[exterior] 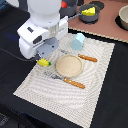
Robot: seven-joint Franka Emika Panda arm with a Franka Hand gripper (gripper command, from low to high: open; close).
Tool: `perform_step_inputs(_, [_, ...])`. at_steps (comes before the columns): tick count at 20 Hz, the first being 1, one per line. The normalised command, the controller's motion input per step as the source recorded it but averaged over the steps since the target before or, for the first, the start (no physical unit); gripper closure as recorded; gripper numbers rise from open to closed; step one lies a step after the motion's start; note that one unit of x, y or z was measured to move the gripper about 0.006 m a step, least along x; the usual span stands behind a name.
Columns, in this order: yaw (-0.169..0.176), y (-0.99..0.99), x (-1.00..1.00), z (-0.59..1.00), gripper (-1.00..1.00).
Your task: Interact with the objects in diverse but meaningful ways.
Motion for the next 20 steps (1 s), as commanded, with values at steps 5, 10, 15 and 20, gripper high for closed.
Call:
perform_step_inputs(5, [0.053, 0.0, -0.65, -0.38, -1.0])
perform_step_inputs(10, [0.035, -0.03, -0.34, -0.2, -1.0])
perform_step_inputs(15, [0.002, -0.08, 0.0, -0.06, -1.0])
perform_step_inputs(20, [0.0, -0.08, 0.0, -0.12, -1.0])
